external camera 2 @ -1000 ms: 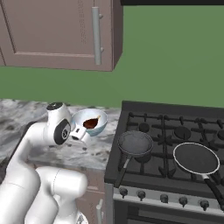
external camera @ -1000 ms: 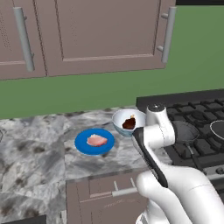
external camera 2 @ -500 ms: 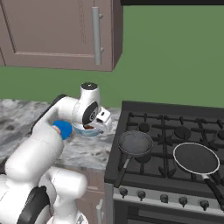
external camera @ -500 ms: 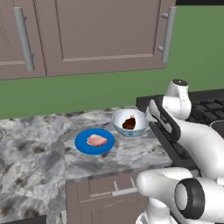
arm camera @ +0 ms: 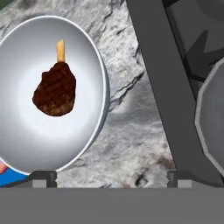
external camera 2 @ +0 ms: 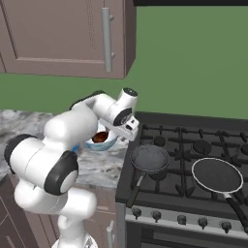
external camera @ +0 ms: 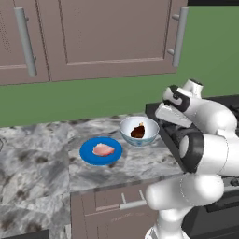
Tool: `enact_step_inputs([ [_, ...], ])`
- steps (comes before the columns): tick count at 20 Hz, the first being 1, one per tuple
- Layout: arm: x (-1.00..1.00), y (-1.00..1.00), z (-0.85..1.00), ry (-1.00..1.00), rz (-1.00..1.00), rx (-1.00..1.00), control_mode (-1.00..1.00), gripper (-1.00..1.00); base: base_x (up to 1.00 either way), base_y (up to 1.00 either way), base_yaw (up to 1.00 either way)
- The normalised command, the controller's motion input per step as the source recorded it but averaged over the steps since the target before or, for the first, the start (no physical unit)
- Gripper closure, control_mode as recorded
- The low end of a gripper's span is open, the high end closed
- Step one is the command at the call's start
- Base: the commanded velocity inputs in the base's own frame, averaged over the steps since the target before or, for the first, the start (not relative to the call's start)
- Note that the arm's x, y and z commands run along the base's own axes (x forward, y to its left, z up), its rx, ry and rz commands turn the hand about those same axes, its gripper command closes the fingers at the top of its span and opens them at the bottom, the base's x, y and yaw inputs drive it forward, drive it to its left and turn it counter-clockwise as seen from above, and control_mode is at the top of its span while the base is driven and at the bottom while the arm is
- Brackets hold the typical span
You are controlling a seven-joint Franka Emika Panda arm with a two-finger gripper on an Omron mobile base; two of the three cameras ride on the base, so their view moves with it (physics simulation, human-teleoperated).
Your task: Place one of the steaks on the plate and the other in the bowl. Then place the bowl in the fridge.
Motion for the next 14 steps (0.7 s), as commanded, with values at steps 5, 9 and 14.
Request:
enact_step_inputs([
  [5, 0.62, 0.00, -0.05, 0.00, 0.00, 0.06, -1.00, -1.00, 0.00, 0.00, 0.00],
  [9, 0.47, 0.00, -0.31, 0.00, 0.03, 0.09, -1.00, -1.00, 0.00, 0.00, 0.00],
  [14, 0.67, 0.00, -0.31, 0.00, 0.01, 0.00, -1.00, -1.00, 0.00, 0.00, 0.00],
])
